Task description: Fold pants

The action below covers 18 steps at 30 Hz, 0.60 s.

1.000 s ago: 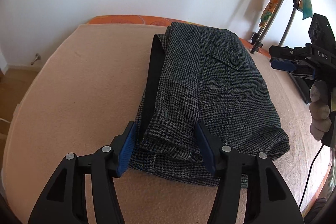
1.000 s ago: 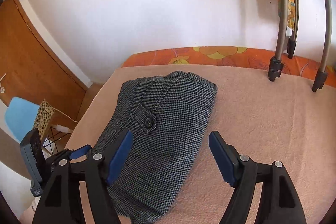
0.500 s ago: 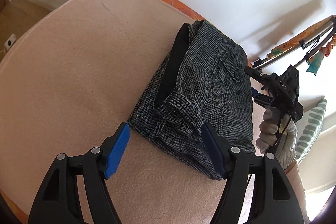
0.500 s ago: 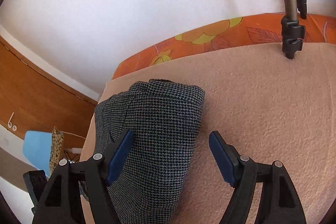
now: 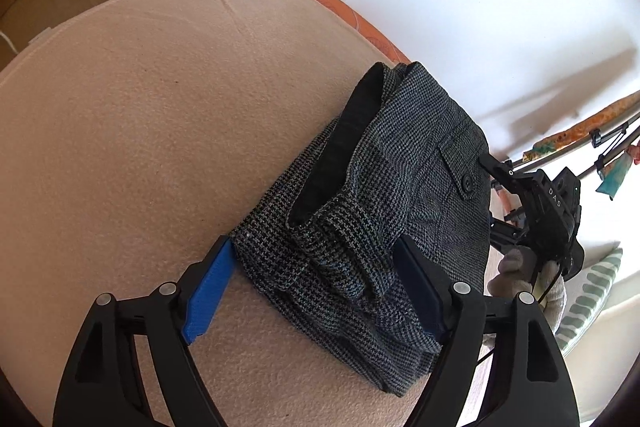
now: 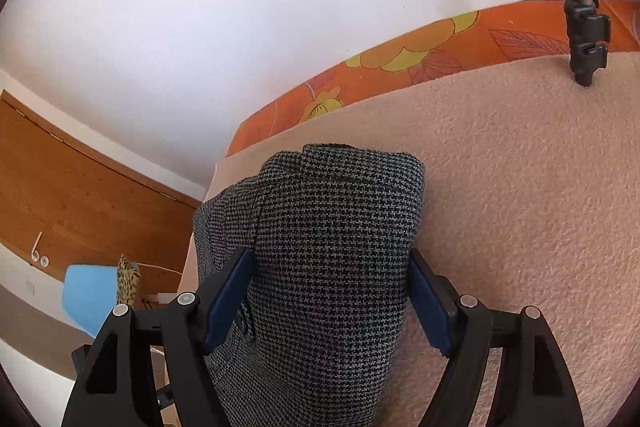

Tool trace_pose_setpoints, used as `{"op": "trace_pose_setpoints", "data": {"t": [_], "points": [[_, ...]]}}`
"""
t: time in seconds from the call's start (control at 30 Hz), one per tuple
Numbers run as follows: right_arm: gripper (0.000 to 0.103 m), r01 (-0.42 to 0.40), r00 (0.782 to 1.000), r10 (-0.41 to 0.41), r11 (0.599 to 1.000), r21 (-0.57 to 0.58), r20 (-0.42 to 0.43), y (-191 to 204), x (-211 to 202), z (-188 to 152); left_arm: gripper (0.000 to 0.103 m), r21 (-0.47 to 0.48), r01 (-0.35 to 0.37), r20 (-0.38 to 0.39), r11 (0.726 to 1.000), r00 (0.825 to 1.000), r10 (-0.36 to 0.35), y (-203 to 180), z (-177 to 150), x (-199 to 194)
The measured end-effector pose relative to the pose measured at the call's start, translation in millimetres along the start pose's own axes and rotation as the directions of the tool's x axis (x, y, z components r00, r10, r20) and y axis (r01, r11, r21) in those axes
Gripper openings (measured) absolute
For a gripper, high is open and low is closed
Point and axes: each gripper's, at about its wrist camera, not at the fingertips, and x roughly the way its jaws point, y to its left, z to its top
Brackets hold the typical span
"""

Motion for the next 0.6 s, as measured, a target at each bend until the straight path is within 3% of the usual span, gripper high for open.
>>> {"op": "trace_pose_setpoints", "data": {"t": [0.27, 0.37, 0.43, 0.6], "points": [[0.078, -0.021, 1.000, 0.020, 0.999, 0.041, 0.014, -4.7, 7.3, 3.6, 0.080, 0.015, -0.044, 0.072, 0.999, 0.996, 0.043, -13.4, -4.6, 7.4], [0.073, -0.014, 0.999, 0.013, 0.999, 0.051, 0.030, -4.2, 11.5, 2.6, 0.066, 0.012, -0.050, 0.106, 0.999, 0.993, 0.048, -12.3, -7.4, 7.1], [0.067, -0.011, 0.999, 0.009, 0.998, 0.056, 0.035, -4.2, 12.5, 2.3, 0.051, 0.007, -0.027, 0.106, 1.000, 0.994, 0.026, -10.9, -7.2, 9.3], [0.042, -0.003, 0.999, 0.001, 0.998, 0.062, 0.037, -3.1, 9.3, 2.8, 0.039, 0.016, 0.034, 0.128, 0.999, 0.991, -0.035, -5.9, -4.4, 8.8]]}}
